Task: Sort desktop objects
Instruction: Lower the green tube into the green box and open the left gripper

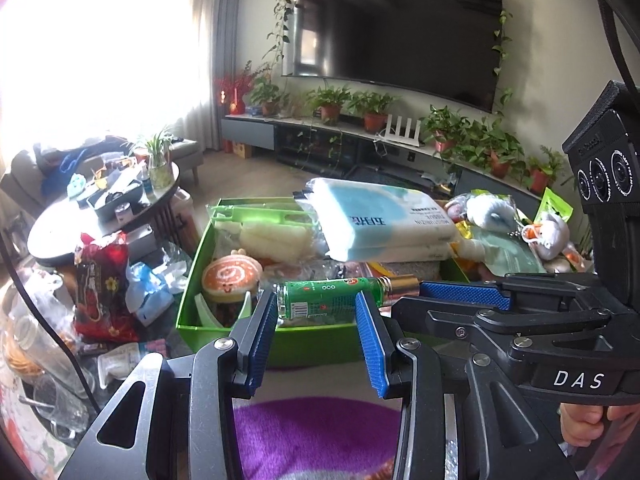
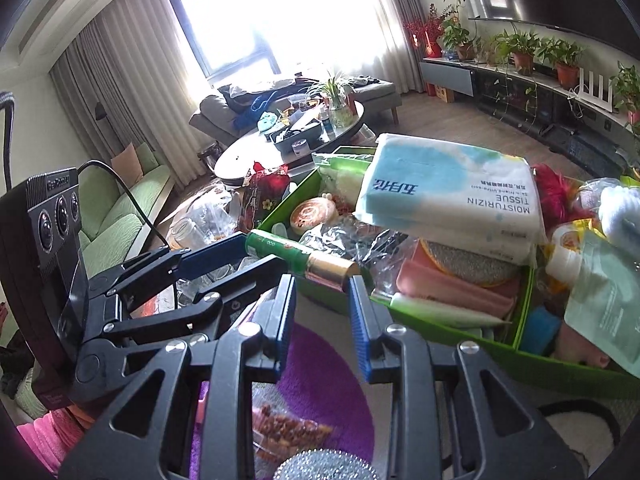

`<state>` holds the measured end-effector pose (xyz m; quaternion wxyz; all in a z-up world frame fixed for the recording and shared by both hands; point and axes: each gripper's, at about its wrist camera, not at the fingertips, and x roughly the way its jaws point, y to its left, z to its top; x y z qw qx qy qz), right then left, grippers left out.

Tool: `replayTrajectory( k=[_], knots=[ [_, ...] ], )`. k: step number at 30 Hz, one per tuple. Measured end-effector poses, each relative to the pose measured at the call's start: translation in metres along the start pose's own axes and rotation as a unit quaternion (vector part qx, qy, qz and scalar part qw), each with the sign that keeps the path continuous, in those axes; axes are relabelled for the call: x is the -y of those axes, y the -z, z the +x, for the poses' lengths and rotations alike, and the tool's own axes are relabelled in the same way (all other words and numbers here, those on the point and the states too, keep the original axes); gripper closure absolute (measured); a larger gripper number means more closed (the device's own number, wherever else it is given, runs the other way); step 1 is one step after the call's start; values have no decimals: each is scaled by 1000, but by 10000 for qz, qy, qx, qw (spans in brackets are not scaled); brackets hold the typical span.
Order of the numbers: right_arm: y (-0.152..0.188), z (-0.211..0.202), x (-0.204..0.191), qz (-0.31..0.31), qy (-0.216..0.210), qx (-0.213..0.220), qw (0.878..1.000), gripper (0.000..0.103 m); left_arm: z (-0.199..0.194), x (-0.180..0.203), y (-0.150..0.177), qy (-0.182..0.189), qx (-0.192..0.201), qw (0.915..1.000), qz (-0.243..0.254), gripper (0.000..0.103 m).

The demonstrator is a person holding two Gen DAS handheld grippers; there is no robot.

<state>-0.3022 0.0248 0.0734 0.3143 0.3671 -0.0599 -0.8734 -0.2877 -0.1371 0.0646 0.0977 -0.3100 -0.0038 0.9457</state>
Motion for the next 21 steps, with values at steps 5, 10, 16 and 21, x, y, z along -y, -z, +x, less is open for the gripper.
replayTrajectory(
  k=[5,10,16,21],
  knots=[
    [-4,7,5,52,4,-6,10000,75,9,-2,-4,-29,0,10000,75,64],
    [-8,15,10,122,-2,-28,9999,75,19,-8,-7,-2,-24,10000,43,64],
    [-11,28,15,219,9,-101,9997,75,34,-18,-9,36,-91,10000,-1,64],
    [-12,38,19,301,2,-157,9994,75,47,-26,-12,43,-127,9999,-81,64]
  ],
)
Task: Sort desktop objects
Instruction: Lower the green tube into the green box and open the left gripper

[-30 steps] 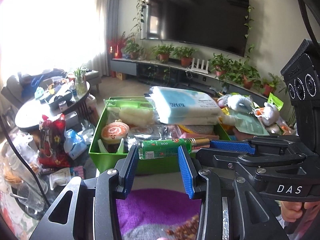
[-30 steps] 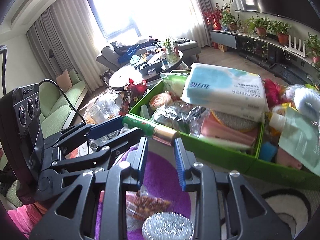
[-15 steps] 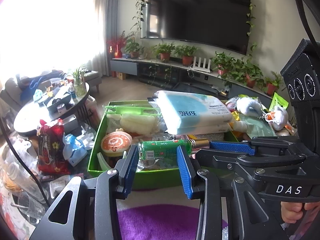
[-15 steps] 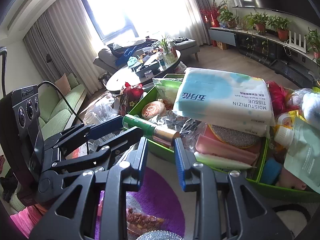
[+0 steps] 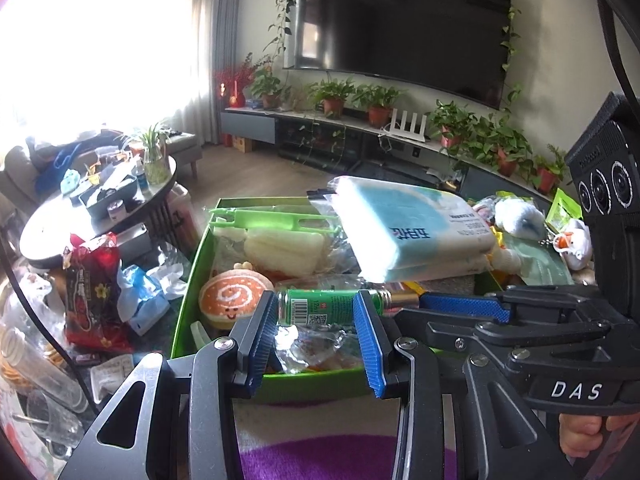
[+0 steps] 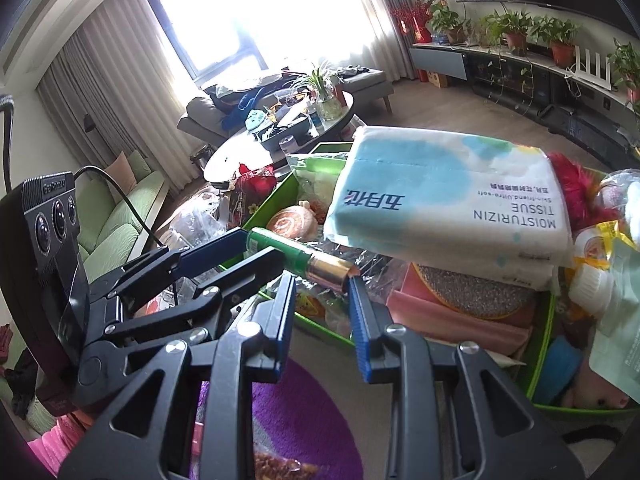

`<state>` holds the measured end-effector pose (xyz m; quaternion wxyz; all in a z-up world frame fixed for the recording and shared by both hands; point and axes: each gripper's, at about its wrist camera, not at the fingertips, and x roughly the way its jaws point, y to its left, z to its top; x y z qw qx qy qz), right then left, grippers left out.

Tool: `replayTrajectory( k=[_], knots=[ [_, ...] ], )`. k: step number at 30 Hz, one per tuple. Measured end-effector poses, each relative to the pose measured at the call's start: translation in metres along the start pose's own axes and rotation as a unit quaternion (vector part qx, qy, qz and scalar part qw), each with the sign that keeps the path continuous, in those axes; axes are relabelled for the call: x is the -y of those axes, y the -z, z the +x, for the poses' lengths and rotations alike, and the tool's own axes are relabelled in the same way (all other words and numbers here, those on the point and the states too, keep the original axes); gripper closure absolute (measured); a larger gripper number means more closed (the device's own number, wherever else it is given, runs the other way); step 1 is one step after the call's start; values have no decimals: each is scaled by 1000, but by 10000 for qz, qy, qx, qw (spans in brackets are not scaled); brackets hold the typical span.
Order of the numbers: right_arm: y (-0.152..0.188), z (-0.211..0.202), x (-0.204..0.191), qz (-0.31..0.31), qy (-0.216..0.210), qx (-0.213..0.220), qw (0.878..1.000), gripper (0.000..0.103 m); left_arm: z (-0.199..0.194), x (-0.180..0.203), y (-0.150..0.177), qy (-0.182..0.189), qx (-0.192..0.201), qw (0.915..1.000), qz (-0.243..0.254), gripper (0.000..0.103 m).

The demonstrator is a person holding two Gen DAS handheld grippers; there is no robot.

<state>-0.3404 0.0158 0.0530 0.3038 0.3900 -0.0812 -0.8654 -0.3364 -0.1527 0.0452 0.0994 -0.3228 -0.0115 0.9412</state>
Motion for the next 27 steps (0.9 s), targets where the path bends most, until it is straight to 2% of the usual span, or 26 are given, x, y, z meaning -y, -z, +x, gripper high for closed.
replayTrajectory(
  k=[14,27],
  knots=[
    [-3,22,11,202,230,-120,9995,79,31,-10,1,92,-225,9996,-138,64],
    [-1,11,-2,87,207,-133,9997,79,11,-8,0,-7,-73,10000,-59,64]
  ],
)
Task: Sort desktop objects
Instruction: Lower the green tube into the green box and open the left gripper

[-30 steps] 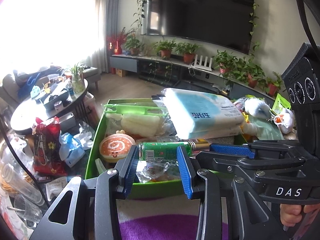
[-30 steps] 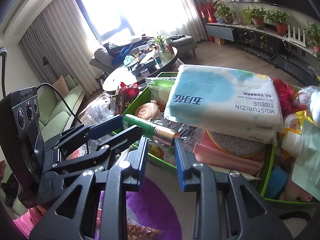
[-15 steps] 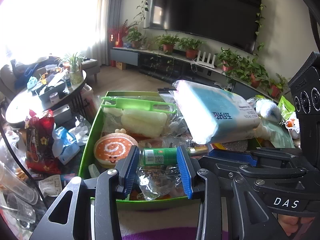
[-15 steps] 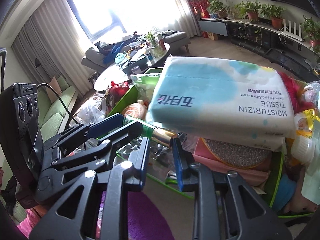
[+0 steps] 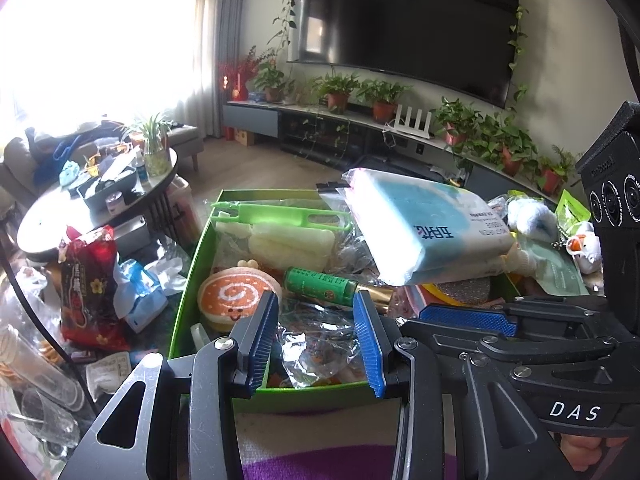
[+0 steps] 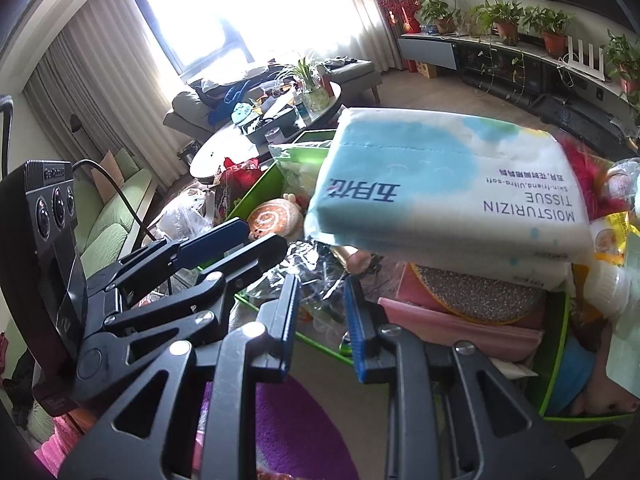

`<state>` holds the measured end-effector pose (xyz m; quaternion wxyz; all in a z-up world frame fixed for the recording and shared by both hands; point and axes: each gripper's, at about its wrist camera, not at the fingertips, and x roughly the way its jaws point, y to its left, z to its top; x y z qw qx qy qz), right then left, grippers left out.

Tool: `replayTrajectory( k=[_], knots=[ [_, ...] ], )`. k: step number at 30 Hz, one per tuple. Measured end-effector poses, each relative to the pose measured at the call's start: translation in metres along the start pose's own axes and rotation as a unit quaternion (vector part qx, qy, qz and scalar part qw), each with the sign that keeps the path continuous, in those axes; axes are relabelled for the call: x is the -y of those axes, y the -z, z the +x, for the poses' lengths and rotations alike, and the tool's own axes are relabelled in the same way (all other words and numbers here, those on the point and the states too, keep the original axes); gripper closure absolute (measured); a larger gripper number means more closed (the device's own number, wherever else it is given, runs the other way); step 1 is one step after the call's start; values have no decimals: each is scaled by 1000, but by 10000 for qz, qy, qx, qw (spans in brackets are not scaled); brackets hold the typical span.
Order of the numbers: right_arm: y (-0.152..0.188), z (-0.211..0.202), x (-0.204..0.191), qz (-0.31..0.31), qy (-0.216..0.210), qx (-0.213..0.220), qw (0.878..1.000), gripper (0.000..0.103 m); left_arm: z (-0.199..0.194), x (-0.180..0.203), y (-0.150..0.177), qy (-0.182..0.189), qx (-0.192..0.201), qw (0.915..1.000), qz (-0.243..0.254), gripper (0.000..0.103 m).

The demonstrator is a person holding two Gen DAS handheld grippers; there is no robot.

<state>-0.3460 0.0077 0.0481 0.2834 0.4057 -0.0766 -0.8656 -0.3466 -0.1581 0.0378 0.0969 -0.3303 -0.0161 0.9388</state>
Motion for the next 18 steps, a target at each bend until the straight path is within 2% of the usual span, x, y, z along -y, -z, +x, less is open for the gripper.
replayTrajectory(
  k=[18],
  knots=[
    [9,-51,-22,-275,69,168,9995,79,-54,27,-2,157,246,9996,-6,64]
  ],
)
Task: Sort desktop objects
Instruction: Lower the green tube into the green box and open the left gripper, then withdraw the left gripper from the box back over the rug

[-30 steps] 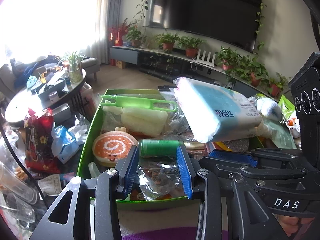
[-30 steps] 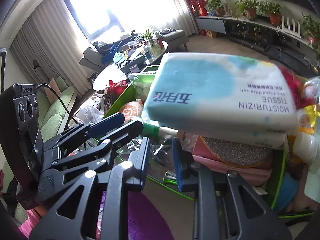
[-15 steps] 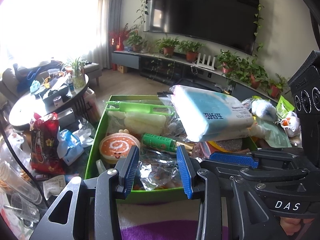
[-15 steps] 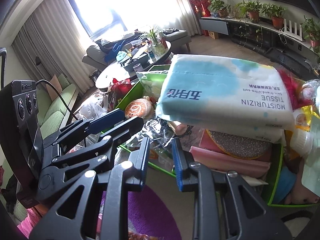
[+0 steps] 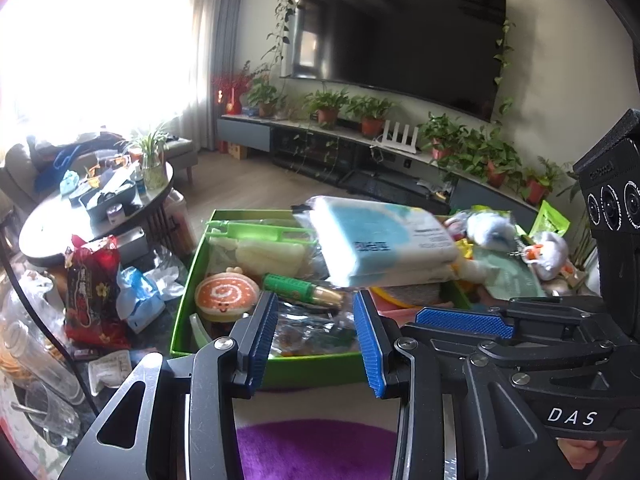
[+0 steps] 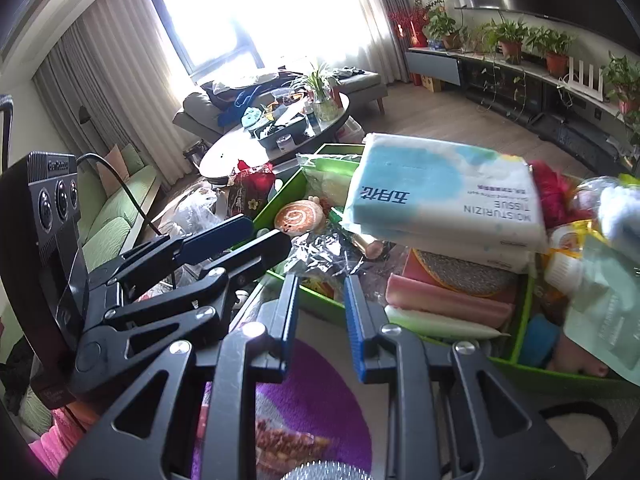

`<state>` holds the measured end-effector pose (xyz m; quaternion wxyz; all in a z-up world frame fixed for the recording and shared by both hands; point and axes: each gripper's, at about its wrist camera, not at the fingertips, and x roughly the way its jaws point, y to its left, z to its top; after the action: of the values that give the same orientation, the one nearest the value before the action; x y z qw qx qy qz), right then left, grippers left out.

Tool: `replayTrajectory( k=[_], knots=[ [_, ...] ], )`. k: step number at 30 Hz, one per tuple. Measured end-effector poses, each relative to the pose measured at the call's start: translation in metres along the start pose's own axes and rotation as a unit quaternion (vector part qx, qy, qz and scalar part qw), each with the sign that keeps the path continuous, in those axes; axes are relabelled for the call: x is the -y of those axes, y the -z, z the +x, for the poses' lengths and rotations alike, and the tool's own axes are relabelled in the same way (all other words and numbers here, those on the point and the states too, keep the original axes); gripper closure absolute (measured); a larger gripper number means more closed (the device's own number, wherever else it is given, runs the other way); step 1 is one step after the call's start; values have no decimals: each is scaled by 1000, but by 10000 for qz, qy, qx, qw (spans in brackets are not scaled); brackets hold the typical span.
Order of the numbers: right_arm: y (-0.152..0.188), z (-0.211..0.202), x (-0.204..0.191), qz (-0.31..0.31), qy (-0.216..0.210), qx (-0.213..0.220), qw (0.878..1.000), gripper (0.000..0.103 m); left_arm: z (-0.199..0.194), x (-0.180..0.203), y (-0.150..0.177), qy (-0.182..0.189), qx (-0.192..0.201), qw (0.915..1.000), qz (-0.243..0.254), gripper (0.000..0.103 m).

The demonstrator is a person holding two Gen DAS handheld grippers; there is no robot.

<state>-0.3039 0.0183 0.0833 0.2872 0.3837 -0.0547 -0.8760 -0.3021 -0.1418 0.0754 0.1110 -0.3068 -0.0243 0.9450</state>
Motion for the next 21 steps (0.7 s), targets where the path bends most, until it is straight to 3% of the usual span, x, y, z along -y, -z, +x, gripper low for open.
replayTrajectory(
  k=[12,21],
  knots=[
    [23,-51,-10,-126,56,143,9998,79,-50,42,7,-86,110,9994,313,63],
    [52,-82,-11,-53,53,229,9997,77,-74,69,21,105,146,9988,466,57]
  ],
)
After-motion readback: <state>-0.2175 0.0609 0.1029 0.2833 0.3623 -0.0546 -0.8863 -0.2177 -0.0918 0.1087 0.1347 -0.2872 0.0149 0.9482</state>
